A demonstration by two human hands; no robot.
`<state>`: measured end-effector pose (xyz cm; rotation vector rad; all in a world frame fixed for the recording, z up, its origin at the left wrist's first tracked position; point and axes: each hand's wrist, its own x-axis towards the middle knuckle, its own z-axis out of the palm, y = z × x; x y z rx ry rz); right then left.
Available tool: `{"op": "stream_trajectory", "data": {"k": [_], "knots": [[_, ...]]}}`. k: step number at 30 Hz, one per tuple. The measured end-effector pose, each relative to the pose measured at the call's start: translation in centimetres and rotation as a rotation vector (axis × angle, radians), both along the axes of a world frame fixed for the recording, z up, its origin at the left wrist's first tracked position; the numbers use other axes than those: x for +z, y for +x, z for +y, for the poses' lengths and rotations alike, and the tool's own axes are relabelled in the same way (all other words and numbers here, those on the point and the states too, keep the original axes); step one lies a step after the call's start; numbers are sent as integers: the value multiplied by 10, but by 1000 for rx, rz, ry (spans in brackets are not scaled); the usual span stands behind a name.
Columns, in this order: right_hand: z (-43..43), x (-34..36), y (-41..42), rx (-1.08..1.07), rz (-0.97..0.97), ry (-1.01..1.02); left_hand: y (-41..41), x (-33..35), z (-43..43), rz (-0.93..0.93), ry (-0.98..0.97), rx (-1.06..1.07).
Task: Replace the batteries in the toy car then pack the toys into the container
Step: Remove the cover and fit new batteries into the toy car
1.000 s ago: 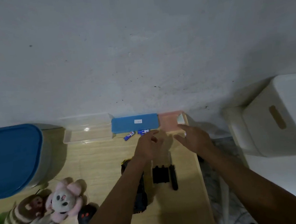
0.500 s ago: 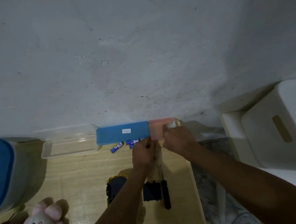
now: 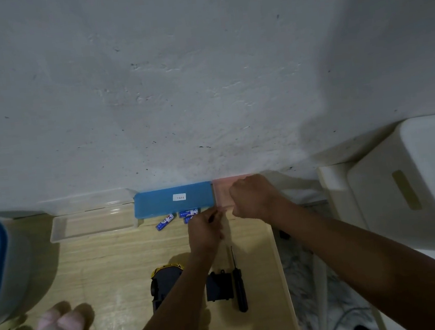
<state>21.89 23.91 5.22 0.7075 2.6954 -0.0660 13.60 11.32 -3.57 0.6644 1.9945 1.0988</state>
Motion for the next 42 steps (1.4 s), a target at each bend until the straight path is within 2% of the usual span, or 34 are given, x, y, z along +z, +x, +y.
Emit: {"op": "stream_trajectory", "data": {"k": [4,9,12,16,19,21,23,26,32,34,38,40,42], "knots": [[19,13,0,-70,106,-20,0,0,-2,-4,34,8],[30,1,11,-253,526,6,-1,1,-6,65,18,-83],[21,-11,13,-308,701,65,1,2,-8,160,19,-81],[6,-21,12,-528,794,116,5,7,-5,20,14,78],[-5,-24,6,-847,777,-58,3,7,-4,-25,-3,125],[-12,-30,0,-1092,877,-324,3,7,-4,-42,-10,128],[-16,-36,-4,-1174,958,-601,4,8,-5,-55,-6,130],[-18,-46,-5,-1042,871,-760,4,10,-5,-57,15,128],[-7,-48,-3,-578,267,-496,4,9,-4,-63,-6,130],[-4,-45,-2,-485,174,-455,4,8,-4,-68,-6,131],[-2,-45,11,-454,249,-463,3,6,-6,-44,-4,112],[-6,-41,20,-507,349,-482,4,6,-5,-34,-15,118],[-15,-34,29,-559,524,-400,4,6,-4,-15,-40,111]]}}
